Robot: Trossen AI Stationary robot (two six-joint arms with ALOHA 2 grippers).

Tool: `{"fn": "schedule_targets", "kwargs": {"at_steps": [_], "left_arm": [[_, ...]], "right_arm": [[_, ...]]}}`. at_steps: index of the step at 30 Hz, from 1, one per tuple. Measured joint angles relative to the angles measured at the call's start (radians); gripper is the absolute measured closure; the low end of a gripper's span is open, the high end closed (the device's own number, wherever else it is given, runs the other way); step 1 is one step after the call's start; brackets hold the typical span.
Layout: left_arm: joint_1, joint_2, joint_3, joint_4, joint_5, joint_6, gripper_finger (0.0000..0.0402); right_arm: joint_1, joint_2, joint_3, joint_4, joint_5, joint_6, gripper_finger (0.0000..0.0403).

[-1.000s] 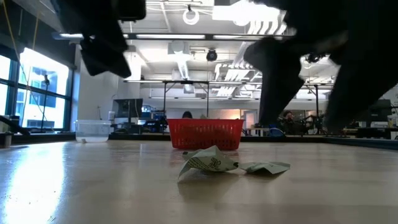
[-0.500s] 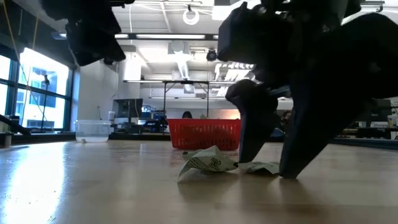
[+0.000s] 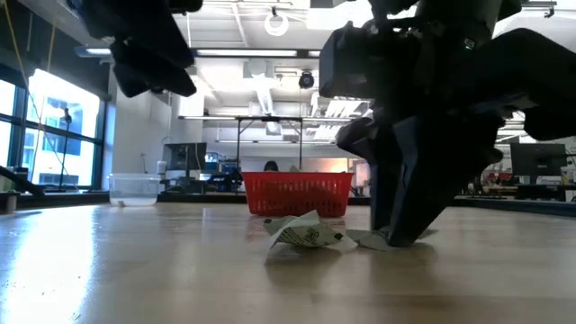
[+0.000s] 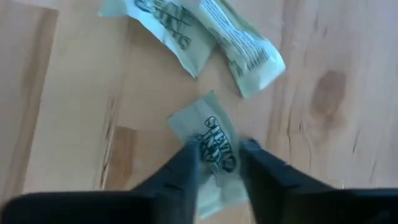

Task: Pick and place items into bin
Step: Put the green stevia packet into the red bin

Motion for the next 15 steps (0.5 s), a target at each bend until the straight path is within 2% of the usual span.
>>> {"fn": "schedule_targets", "kwargs": {"at_steps": [4,6,8,10,13,15], "left_arm": [[0.043,0.0,0.0,0.0,-0.001,0.019,0.0207],[0.069,0.0,0.0,0.0,-0.001,0.019,0.0208],[0.092,0.0,0.0,0.0,-0.001,0.019,0.0209],[0.114,0.0,0.0,0.001,0.003,0.022,0.0208],[0.148,0.0,0.0,0.001,0.035,0.038,0.0207],[0.164,0.0,0.0,0.0,0.047,0.062,0.0208]], "right_arm": [[-0.045,-0.01,-0.001,-0.029,-0.063,0.157,0.0385],[-0.066,-0.034,-0.005,-0.035,-0.052,0.22,0.0393],[-0.085,-0.065,-0.009,-0.054,0.038,0.261,0.0382],[-0.112,-0.115,-0.014,-0.075,0.172,0.27,0.0376],[-0.16,-0.217,-0.006,-0.11,0.385,0.267,0.0381],[-0.205,-0.27,-0.008,-0.151,0.463,0.228,0.0391]]}}
